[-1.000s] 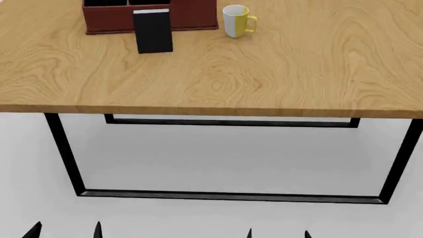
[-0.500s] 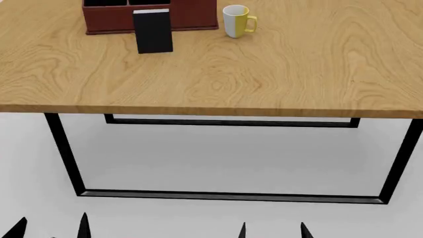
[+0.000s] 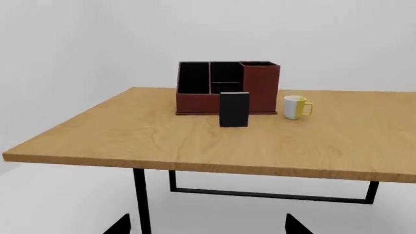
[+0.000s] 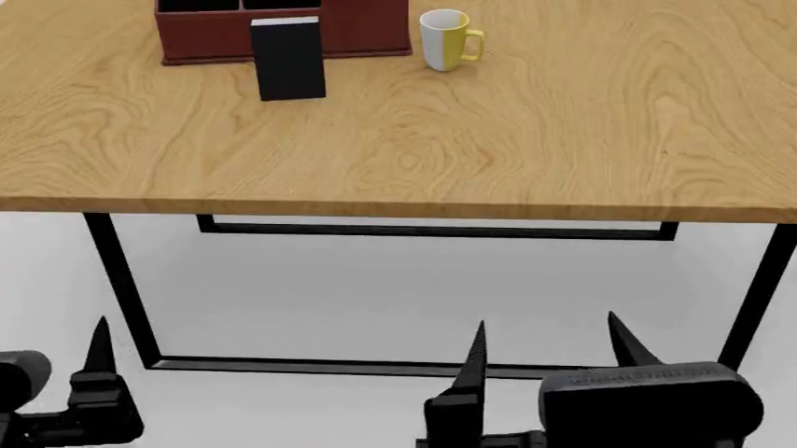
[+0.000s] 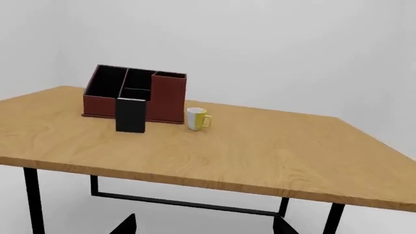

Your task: Pick up the book and place it in the front compartment of the caddy.

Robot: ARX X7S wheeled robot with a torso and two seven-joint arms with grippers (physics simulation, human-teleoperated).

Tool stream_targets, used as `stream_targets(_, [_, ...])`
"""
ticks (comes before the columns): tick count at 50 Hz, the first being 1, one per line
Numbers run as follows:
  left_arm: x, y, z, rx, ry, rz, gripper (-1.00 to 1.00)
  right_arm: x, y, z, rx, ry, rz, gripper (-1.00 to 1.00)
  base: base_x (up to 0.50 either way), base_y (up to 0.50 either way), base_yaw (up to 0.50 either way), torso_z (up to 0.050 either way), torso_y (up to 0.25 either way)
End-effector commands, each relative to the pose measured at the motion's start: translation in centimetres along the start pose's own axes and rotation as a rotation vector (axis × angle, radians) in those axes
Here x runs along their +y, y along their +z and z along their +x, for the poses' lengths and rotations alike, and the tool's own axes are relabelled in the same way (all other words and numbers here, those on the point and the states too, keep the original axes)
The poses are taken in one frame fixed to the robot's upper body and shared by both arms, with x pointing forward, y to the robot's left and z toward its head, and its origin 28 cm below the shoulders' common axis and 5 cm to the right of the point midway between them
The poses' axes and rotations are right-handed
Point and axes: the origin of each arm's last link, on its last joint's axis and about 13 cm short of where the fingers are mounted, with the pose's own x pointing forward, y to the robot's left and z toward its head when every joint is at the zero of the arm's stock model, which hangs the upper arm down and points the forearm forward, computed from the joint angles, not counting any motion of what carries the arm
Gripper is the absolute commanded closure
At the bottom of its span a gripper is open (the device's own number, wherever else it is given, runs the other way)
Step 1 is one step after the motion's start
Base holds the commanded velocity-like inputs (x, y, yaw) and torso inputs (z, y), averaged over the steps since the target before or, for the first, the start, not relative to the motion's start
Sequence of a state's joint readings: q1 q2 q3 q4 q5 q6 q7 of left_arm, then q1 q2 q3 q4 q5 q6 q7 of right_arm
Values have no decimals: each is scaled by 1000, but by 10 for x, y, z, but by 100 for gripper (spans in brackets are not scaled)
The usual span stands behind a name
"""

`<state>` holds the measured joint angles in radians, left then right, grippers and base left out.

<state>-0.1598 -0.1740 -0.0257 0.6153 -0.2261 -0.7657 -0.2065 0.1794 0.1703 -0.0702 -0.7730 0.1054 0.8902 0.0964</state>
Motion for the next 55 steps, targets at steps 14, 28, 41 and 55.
stream_targets(14, [8,51,-4,-106,7,25,-100,-17,57,-5,-26,-66,-64,-100,0,11,0,0,0])
stream_targets(28, [7,50,-1,-101,-2,19,-100,-13,56,-1,-24,-53,-84,-100,0,500,0,0,0])
stream_targets(41, [6,48,-2,-99,-6,14,-100,-8,52,0,-16,-26,-63,-100,0,422,0,0,0])
stream_targets(55, [6,47,-4,-101,-9,13,-100,-6,53,-1,-28,20,-36,-100,93,-2,0,0,0])
